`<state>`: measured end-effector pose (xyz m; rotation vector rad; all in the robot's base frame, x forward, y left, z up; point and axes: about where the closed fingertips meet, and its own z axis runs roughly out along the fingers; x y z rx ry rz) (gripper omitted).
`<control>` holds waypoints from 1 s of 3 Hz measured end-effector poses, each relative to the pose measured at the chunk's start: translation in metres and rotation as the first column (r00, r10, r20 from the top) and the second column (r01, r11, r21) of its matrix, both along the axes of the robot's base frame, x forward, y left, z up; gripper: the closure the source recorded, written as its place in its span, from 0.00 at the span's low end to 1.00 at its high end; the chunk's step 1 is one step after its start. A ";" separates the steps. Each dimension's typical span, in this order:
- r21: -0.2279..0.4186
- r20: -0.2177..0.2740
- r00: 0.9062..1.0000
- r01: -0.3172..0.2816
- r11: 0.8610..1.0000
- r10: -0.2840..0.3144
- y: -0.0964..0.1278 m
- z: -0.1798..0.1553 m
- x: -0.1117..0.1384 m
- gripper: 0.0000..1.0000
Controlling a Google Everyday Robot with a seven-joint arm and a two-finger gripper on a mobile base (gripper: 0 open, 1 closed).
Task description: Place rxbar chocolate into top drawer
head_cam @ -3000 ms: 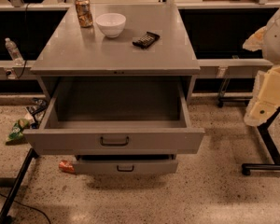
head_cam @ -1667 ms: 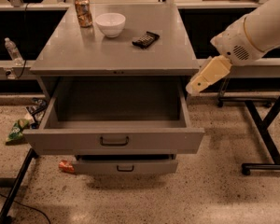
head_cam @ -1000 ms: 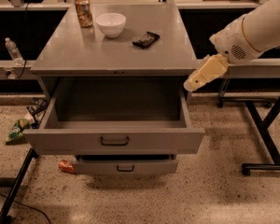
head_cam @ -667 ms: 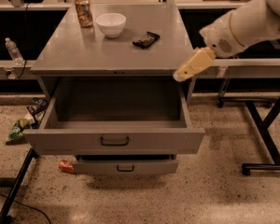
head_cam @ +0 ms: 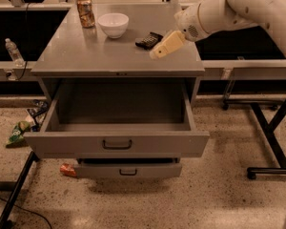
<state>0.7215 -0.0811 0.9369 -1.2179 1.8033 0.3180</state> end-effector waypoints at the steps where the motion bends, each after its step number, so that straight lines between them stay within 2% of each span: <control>1: 0.048 -0.020 1.000 0.015 0.999 -0.014 0.009 -0.022 0.045 0.00; 2: 0.083 -0.034 0.999 0.035 0.996 -0.032 0.005 -0.040 0.079 0.00; 3: 0.197 -0.033 0.999 0.047 0.979 -0.041 0.006 -0.052 0.113 0.00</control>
Offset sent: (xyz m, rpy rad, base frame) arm 0.1274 -0.0080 -0.0540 0.1288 0.0362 -0.0648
